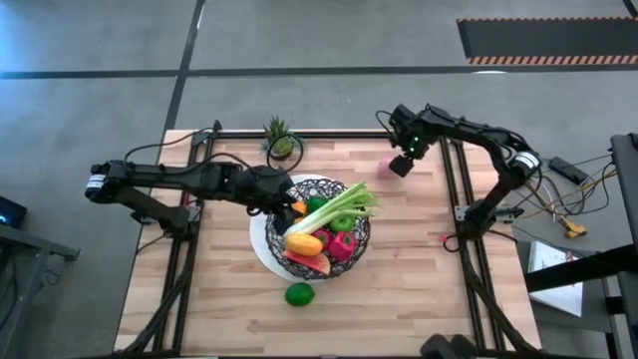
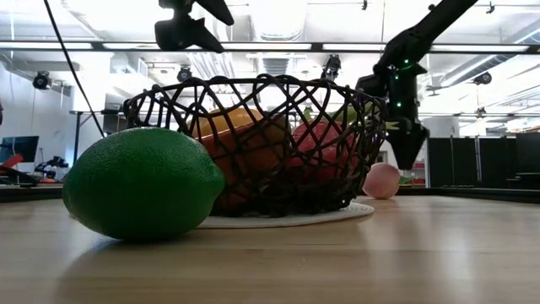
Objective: Build produce basket
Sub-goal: Put the pink peach into the wire basket
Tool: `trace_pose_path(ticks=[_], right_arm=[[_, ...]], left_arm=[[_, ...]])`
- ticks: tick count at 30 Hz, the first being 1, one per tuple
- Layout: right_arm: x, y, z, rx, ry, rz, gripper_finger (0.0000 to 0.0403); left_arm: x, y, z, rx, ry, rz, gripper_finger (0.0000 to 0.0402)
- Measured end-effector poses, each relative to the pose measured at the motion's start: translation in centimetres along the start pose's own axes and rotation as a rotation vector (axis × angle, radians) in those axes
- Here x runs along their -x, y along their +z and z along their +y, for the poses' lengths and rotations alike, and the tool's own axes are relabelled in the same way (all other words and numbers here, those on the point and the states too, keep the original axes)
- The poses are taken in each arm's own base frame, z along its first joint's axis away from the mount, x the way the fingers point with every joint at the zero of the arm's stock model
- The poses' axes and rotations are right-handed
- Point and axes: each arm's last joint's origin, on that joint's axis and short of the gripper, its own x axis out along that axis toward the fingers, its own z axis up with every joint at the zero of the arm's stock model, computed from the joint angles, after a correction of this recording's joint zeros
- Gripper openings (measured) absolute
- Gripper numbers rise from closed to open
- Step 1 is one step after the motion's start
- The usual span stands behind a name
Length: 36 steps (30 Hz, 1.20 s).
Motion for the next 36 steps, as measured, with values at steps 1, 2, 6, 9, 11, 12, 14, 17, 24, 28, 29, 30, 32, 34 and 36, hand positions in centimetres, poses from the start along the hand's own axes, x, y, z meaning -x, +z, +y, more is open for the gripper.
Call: trace_pose_path(ticks=[1, 2, 6, 9, 11, 12, 14, 17, 24, 28, 29, 30, 32, 34, 36], right_arm=[[0.0, 0.2, 0.0, 0.005, 0.009, -0.008, 0.0209], [-0.1, 0.4, 0.0, 0.013, 0.018, -0.013, 0.0203], [-0.3, 0.7, 0.0, 0.026, 0.029, -0.01, 0.0175], [-0.4, 0.8, 0.0, 0.045, 0.044, -0.011, 0.015], [-0.5, 0.8, 0.1, 0.056, 0.062, -0.02, 0.0132], [-0.4, 0.9, 0.1, 0.058, 0.069, -0.029, 0.0124], [-0.4, 1.1, 0.1, 0.06, 0.078, -0.046, 0.011], [-0.4, 1.3, 0.2, 0.063, 0.075, -0.066, 0.0091], [-0.4, 1.7, 1.4, 0.154, 0.076, -0.104, 0.0069], [-0.4, 2.1, 2.5, 0.228, 0.074, -0.132, 0.0067], [-0.4, 2.1, 2.8, 0.244, 0.074, -0.139, 0.0067], [-0.4, 2.2, 3.1, 0.261, 0.072, -0.149, 0.0066], [-0.4, 2.4, 3.5, 0.288, 0.072, -0.163, 0.006], [-0.3, 2.5, 3.9, 0.304, 0.069, -0.18, 0.0048], [-0.3, 2.7, 4.1, 0.306, 0.066, -0.195, 0.0028]], left_arm=[[0.0, 0.0, 0.0, 0.0, 0.0, 0.0, 0.0226], [0.0, 0.0, 0.0, 0.0, 0.0, -0.001, 0.0226], [0.0, 0.0, 0.0, 0.0, -0.001, -0.001, 0.0226], [0.0, 0.0, 0.0, 0.0, -0.001, -0.001, 0.0226], [0.0, 0.0, 0.0, 0.0, -0.001, -0.001, 0.0226], [0.0, 0.0, 0.0, 0.0, -0.001, -0.001, 0.0226], [0.0, 0.0, 0.0, -0.001, -0.001, -0.001, 0.0226], [0.0, 0.0, 0.0, -0.001, -0.001, -0.001, 0.0226], [0.0, 0.0, 0.0, 0.0, 0.0, -0.002, 0.0226], [0.0, 0.0, 0.0, 0.0, -0.001, -0.001, 0.0226], [0.0, 0.0, 0.0, 0.0, -0.001, -0.001, 0.0226], [0.0, 0.0, 0.0, 0.0, -0.001, -0.001, 0.0226], [0.0, 0.0, 0.0, 0.0, -0.001, -0.001, 0.0226], [0.0, 0.0, 0.0, 0.0, -0.001, -0.001, 0.0226], [0.0, 0.0, 0.0, 0.0, -0.001, -0.001, 0.0226]])
